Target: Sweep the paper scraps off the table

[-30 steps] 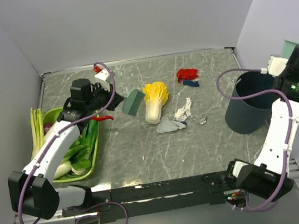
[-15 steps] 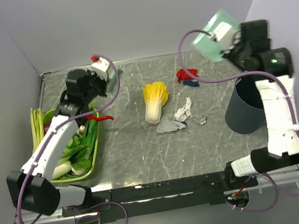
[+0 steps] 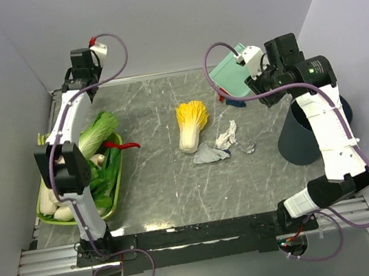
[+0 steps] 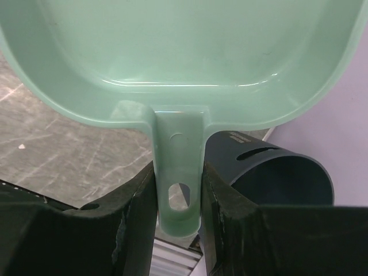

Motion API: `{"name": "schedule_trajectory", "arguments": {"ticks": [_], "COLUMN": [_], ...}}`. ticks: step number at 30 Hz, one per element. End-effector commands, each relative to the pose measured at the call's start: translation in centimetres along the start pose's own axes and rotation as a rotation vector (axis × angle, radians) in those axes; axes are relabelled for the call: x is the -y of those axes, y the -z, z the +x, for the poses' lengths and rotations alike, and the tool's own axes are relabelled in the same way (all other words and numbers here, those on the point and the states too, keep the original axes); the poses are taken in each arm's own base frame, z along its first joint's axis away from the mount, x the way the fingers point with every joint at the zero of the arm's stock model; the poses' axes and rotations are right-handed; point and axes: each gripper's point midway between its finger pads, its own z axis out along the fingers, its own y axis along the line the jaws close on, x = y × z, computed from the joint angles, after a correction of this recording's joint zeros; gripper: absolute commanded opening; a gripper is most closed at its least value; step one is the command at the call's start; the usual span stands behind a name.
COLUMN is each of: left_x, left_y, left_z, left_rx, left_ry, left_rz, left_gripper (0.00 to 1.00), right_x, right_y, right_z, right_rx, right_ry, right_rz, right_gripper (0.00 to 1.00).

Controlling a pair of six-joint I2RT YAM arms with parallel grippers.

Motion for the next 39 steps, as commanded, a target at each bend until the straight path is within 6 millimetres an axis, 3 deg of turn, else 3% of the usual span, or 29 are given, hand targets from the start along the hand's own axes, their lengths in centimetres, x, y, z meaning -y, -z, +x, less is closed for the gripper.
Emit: {"name": "schedule_trajectory", "arguments": {"ticks": [1,4,6,7,10,17,30,33,39], "left_x": [-4.5,-6.1,-4.9,-5.7,-3.3,0.9,8.0,10.8,13.5], "left_y": [-0.5,-2.0,-3.2,-3.5,-4.0,-2.2,3.9,5.7,8.2], "left_z": [3.3,5.8,7.8,8.7,10.1,11.6,10.6,9.5,6.9], "left_rx": [-0.15,-0.22,-0.277,-0.294,-0.33,-0.354,-0.359,-0.346,-0.298], "left_ry": [-0.041,-0.06,-0.077,-0.059,-0.029,0.117,0.278,0.293,0.381], "left_rz": [-0.111,-0.138,-0.081,-0.082,0.02,0.179,0.545,0.668,0.885], "left_gripper": [0.01,0.01,0.01,0.01,0.01,0.01,0.01,0.01,0.01], "right_x": [-1.4,-1.5,-1.5,-1.6,-1.7,-1.1,-0.9,-0.9,-0.7], "right_y": [1.2,1.1,1.1,1.1,0.9,0.2,-0.5,-0.6,-0.3], "right_z": [0.3,0.6,0.7,0.7,0.8,0.3,-0.9,-1.0,-1.1], "right_rx": [0.005,-0.003,-0.007,-0.005,-0.013,-0.023,-0.016,-0.016,-0.009], "right_ry": [-0.03,-0.028,-0.027,-0.027,-0.024,-0.019,-0.012,-0.013,-0.01], "right_rz": [-0.057,-0.057,-0.059,-0.063,-0.068,-0.057,-0.075,-0.078,-0.069], "right_gripper": [0.0,0.0,0.0,0.0,0.0,0.0,0.0,0.0,0.0]}}
